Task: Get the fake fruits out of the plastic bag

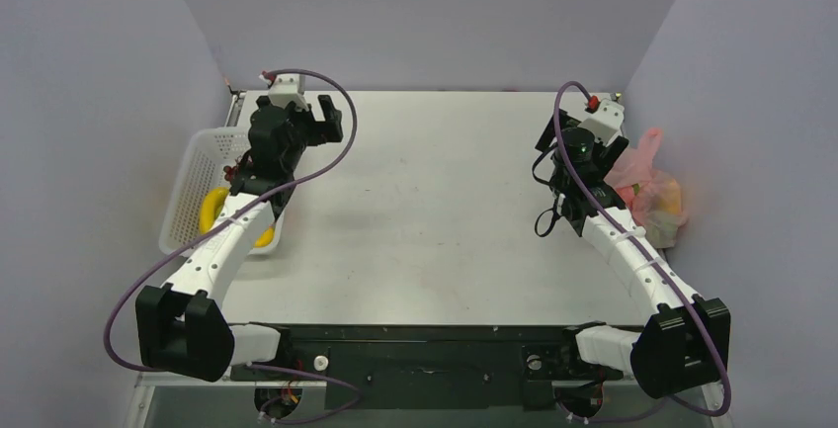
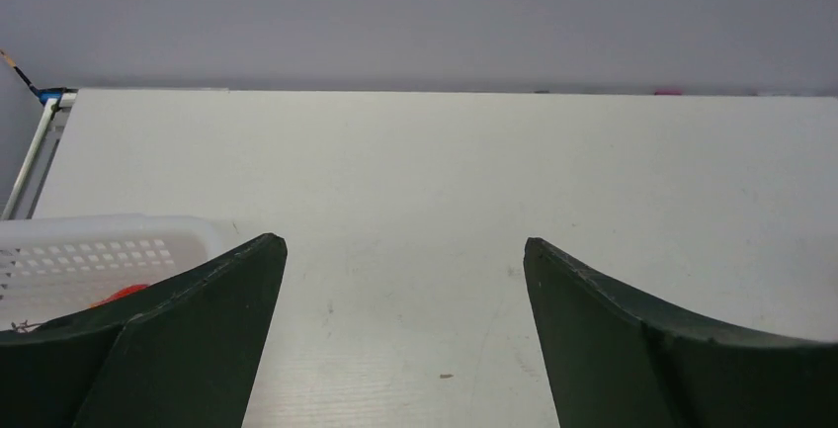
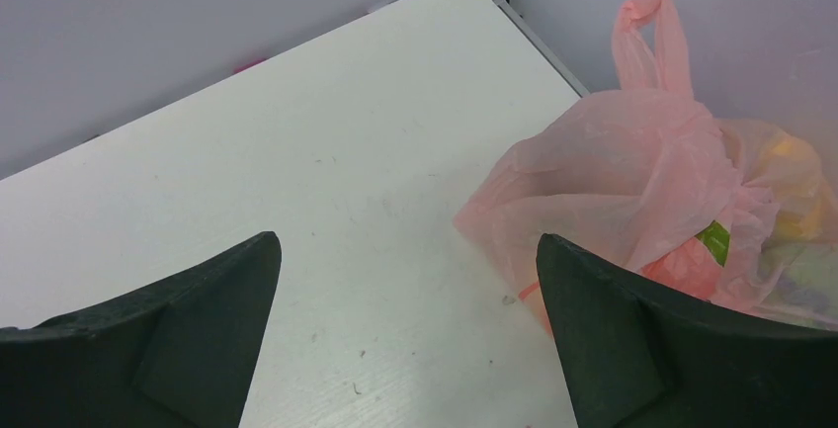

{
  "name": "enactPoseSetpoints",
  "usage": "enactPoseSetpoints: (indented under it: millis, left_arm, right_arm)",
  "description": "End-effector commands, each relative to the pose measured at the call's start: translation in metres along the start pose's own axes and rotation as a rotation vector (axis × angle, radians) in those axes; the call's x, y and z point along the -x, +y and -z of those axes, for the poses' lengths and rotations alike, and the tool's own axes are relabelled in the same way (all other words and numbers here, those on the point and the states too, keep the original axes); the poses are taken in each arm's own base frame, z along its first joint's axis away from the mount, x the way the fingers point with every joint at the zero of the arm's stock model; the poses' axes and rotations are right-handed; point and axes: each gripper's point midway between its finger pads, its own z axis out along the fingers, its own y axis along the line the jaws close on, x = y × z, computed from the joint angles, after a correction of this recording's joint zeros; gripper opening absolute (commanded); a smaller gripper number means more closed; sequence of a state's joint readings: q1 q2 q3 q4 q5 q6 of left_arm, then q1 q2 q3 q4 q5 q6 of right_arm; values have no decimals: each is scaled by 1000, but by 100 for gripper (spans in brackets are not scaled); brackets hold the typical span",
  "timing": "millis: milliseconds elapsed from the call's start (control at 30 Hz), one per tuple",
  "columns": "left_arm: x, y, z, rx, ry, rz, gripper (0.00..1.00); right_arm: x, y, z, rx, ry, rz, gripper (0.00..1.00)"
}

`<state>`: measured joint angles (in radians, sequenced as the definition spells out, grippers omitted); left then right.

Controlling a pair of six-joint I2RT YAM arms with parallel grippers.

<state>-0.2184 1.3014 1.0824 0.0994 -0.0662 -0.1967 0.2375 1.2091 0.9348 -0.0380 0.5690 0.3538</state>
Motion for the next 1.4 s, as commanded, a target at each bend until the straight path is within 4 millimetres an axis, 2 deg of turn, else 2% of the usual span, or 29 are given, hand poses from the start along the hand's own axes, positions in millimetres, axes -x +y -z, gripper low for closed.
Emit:
enactPoseSetpoints:
  millis: [0,100,233,433,567,700,800,933,1000,1100,1133,1233,1367]
  left_arm:
    - [-13,-2,10,9,-1,-86,90]
    - [-16,-13,13,-14,11,-123,90]
    - [-12,-15,18,-6,9,-94,89]
    - [-14,-28,21,-49,11,-95,88]
    - [-26,-39,17,-79,51,-109,88]
    - [-31,-51,17,-112,73,-116,88]
    - [-34,-59,20,-132,75,-125,88]
    - [-41,-73,21,-165,91,-136,88]
    - [-44,-80,22,-183,100,-143,88]
    - [-47,-89,23,-207,113,-148,88]
    - [-47,-90,24,-214,114,-146,88]
    - [-45,-93,24,-223,111,-138,88]
    - [-45,-94,24,-230,115,-132,88]
  right_arm:
    - [13,9,-1,21,-40,-55,98]
    - [14,11,-1,19,-42,-67,98]
    - [14,9,-1,8,-55,-100,98]
    - [10,-9,-3,-85,-74,-129,98]
    - [5,-30,-12,-166,-74,-150,98]
    - [10,-67,-21,-341,-90,-149,98]
    - [2,-100,-36,-449,-55,-177,98]
    - [0,-124,-51,-522,-21,-188,98]
    - [5,-136,-55,-582,-18,-199,98]
    - [-7,-159,-64,-660,30,-247,98]
    - [-4,-162,-66,-669,29,-263,98]
    - [-16,-177,-73,-724,67,-279,97]
    - [-29,-182,-83,-736,119,-264,94]
